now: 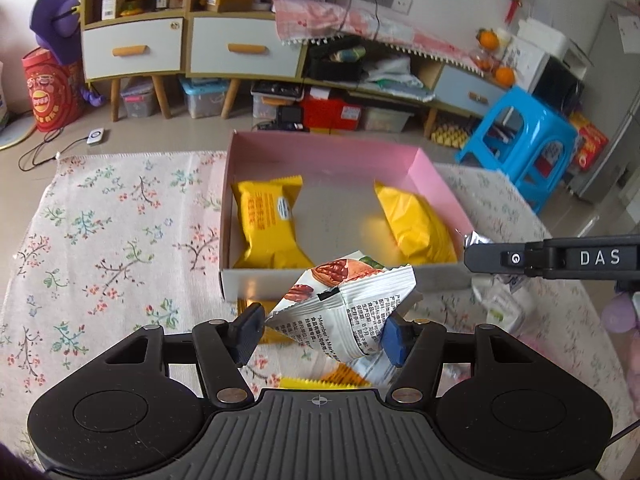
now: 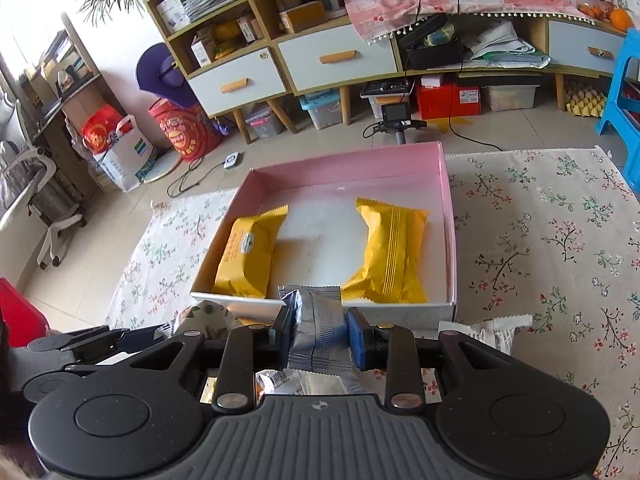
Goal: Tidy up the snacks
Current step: 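Carry the silver wrapper and nut packet over the pink box, then lower both packets into the box and open both grippers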
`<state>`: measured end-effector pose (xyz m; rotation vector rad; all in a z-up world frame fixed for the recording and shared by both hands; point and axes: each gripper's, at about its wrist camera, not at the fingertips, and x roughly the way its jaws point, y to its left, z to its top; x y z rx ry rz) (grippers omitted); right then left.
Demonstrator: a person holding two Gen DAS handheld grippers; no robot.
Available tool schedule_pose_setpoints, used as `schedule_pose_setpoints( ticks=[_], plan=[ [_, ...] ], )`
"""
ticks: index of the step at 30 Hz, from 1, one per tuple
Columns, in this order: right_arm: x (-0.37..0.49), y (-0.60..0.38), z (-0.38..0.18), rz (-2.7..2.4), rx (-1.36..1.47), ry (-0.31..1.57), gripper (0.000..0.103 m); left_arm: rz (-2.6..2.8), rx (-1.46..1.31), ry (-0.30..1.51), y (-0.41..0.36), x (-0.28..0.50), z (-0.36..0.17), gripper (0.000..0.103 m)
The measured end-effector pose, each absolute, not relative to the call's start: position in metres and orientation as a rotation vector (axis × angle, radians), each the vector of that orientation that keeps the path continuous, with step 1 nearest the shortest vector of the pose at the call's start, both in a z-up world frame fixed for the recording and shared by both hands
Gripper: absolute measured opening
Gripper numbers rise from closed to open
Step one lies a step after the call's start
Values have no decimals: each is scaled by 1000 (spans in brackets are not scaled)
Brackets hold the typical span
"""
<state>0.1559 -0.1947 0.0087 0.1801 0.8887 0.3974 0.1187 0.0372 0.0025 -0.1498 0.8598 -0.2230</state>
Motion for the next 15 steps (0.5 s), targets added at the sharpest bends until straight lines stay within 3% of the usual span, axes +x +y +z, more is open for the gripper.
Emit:
schedule_pose_setpoints(
  ticks=[15],
  plan=[
    [196,-219,-1,379,324,837,17,-181,-178,791,22,175,-6,59]
  ],
)
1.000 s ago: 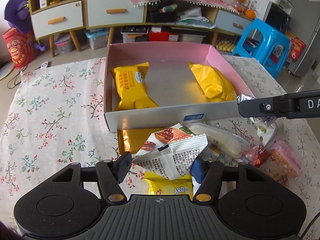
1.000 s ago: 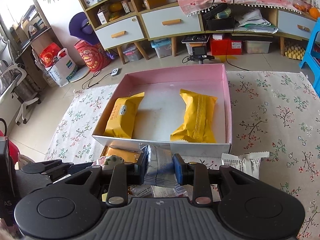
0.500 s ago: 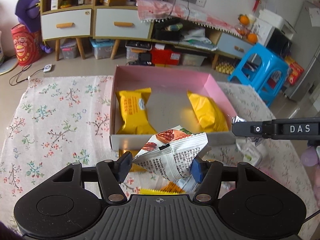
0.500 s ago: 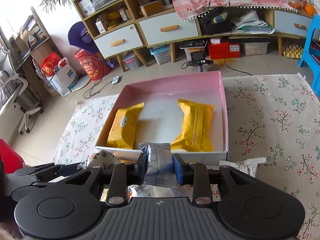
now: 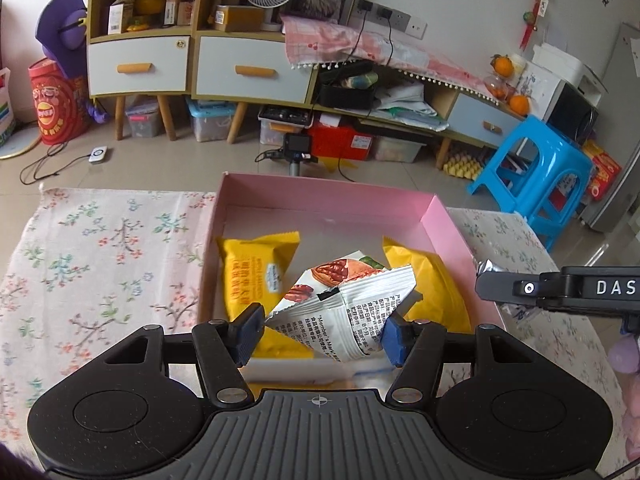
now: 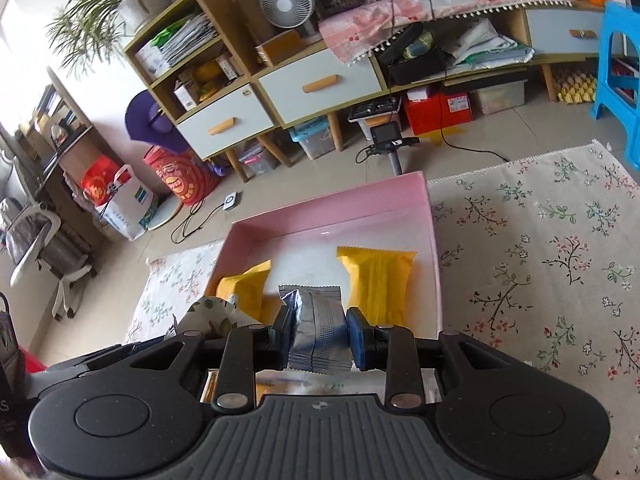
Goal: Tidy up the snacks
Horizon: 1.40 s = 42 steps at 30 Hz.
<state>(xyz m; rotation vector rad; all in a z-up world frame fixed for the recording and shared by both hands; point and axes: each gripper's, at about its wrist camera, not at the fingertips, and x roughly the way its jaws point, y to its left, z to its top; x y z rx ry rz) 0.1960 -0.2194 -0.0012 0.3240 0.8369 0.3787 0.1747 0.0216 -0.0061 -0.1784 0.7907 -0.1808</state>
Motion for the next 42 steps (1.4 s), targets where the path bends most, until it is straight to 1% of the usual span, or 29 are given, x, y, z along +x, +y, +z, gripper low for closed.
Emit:
schedule_pose_setpoints(
  ticks=[6,7,9,11,13,15,16,17,25,31,33,35,42],
  plan=[
    [208,-229,-14,348,343,830,18,-174,-176,764,12,185,-18,60],
    [209,-231,-16,344,344,827,20,-175,-172,761,10,186,-21,63],
    [210,-233,-19,332,348,817,22,-174,-168,757,8,187,-25,65],
    [212,-237,-21,324,356,818,37,-183,-170,762,7,188,-28,70],
    [213,-239,-21,320,358,820,38,-182,-161,753,5,187,-27,79],
    [213,-239,-21,319,347,821,39,-182,-149,749,4,185,-25,83],
    [212,-239,-20,320,341,819,41,-180,-145,749,4,184,-25,84],
    [211,-238,-19,321,338,818,45,-181,-144,749,4,182,-24,85],
    [200,-234,-6,338,290,789,66,-159,-156,756,15,165,-13,93],
    [187,-229,6,341,224,768,80,-140,-165,774,20,152,-3,95],
    [180,-228,10,342,201,758,82,-138,-153,783,19,147,-1,95],
    [174,-228,14,345,182,749,87,-137,-143,789,17,142,3,95],
    [149,-230,23,365,127,720,90,-135,-115,813,16,120,10,96]
  ],
)
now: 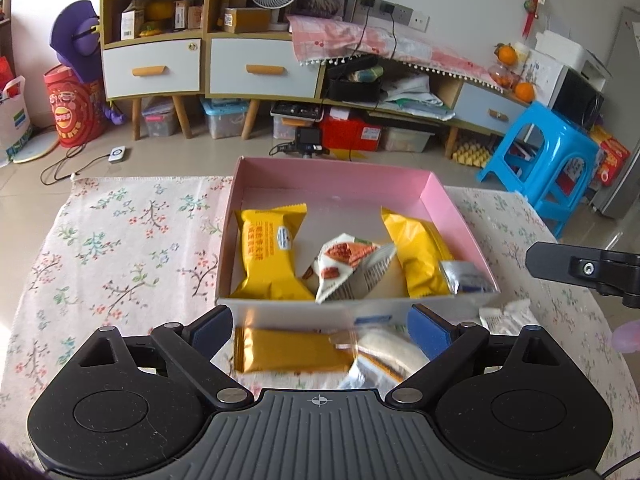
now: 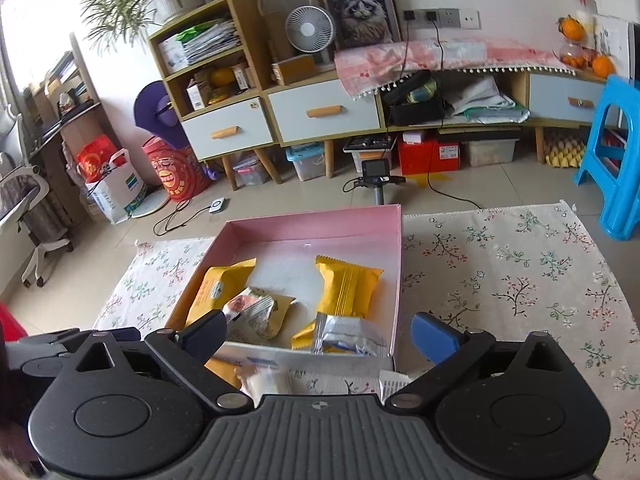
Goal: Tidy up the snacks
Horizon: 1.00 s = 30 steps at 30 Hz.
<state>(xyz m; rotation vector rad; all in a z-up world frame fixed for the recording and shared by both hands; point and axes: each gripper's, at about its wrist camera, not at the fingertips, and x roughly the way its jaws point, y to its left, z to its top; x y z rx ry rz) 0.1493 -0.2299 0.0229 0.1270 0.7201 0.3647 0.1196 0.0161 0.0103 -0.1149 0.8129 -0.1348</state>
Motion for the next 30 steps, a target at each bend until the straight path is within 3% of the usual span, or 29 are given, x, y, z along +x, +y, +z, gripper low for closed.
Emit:
schedule_pose_setpoints(
  ticks=[30],
  plan=[
    [70,-245,-11,392,-86,630,93,-106,-129,838,65,35,-26,96]
  ],
)
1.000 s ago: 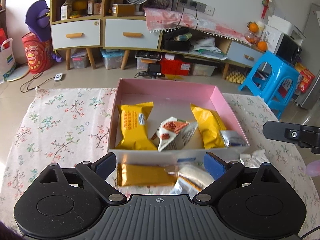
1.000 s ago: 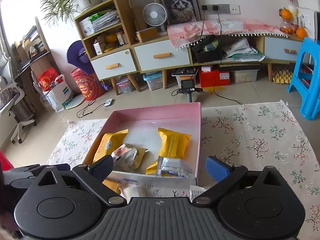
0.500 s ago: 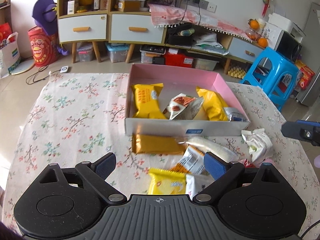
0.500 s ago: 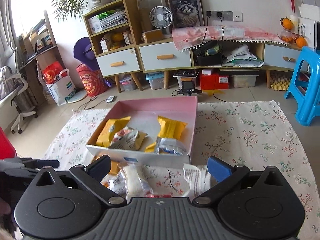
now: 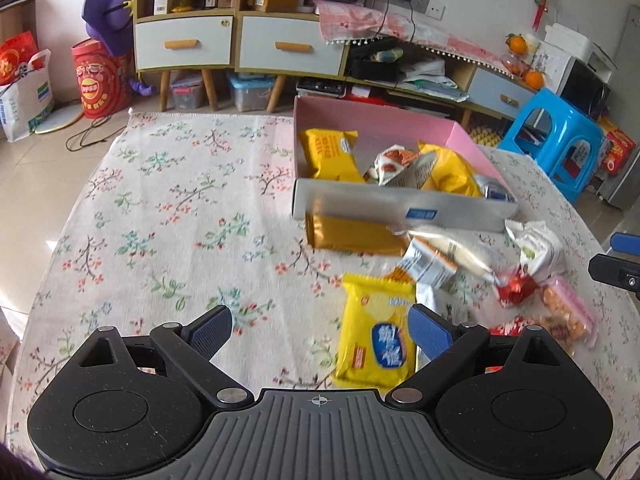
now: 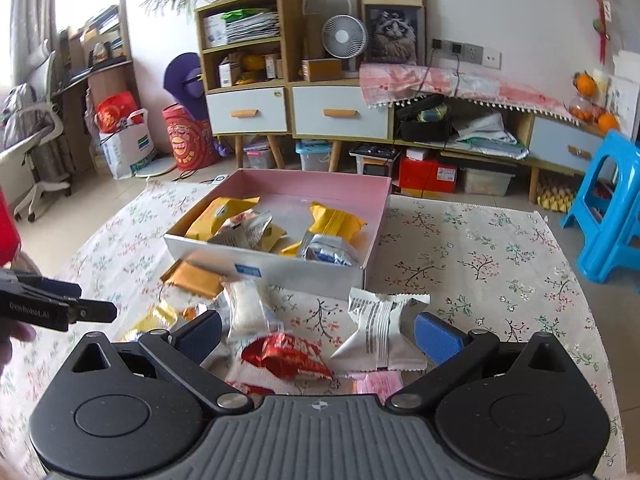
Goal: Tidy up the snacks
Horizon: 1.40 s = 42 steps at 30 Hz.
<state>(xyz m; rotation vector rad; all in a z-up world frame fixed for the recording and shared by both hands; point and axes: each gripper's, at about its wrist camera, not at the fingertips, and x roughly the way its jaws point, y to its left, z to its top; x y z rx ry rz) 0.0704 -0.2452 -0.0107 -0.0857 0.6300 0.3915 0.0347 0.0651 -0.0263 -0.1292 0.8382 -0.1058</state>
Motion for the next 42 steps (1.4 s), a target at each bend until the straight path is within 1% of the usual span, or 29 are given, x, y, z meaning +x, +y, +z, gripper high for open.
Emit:
schedule_pose_setpoints(
  ticks=[15,21,34,37,38,39,40,41,42],
  plan=[
    [28,-236,-40,519,-285,560,93,-195,-98,786,66,2,-53,96],
    [22,-227,-49,574,-344,572,93,-239,-43,769,56,4,-59,96],
    [18,-200,-61,602,-539,519,92,-233,45,788,36,20,-71,96],
    [19,-194,-60,613,-567,505,87,-232,58,776,32,24,-69,95],
    [19,-191,-60,618,-571,502,81,-233,60,773,31,26,-69,94],
    [19,-189,-60,624,-575,501,79,-233,59,774,31,28,-68,93],
    [20,-188,-60,636,-575,504,75,-230,54,773,31,30,-68,93],
    [21,-186,-60,649,-575,508,69,-229,46,772,32,32,-67,93],
    [22,-184,-60,659,-577,512,66,-229,37,771,32,34,-67,93]
  ],
)
